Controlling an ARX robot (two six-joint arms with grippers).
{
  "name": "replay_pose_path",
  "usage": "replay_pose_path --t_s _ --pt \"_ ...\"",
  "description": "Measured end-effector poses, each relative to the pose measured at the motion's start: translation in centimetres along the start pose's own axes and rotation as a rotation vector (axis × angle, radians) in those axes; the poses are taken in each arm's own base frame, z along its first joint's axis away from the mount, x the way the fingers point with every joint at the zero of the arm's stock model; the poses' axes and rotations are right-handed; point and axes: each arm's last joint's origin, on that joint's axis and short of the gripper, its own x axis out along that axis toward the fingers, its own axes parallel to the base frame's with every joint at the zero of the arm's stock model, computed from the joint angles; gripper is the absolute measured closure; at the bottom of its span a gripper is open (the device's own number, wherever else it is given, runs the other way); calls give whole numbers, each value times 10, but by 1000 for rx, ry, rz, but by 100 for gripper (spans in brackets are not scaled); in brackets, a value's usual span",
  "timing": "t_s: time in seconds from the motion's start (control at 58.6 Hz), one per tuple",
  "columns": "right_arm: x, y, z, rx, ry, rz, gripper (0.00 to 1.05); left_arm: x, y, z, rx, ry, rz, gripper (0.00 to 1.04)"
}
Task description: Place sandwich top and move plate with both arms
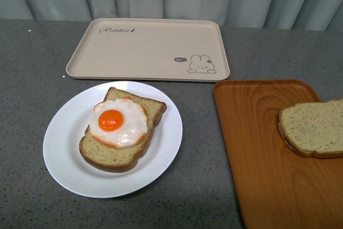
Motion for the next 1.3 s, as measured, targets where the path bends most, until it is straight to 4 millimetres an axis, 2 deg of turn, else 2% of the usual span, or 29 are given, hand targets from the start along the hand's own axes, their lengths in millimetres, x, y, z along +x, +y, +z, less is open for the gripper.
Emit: replay_pose_path --t_s 1.296 --pt "0 0 0 0 0 0 9 0 0 0 0 0 0 6"
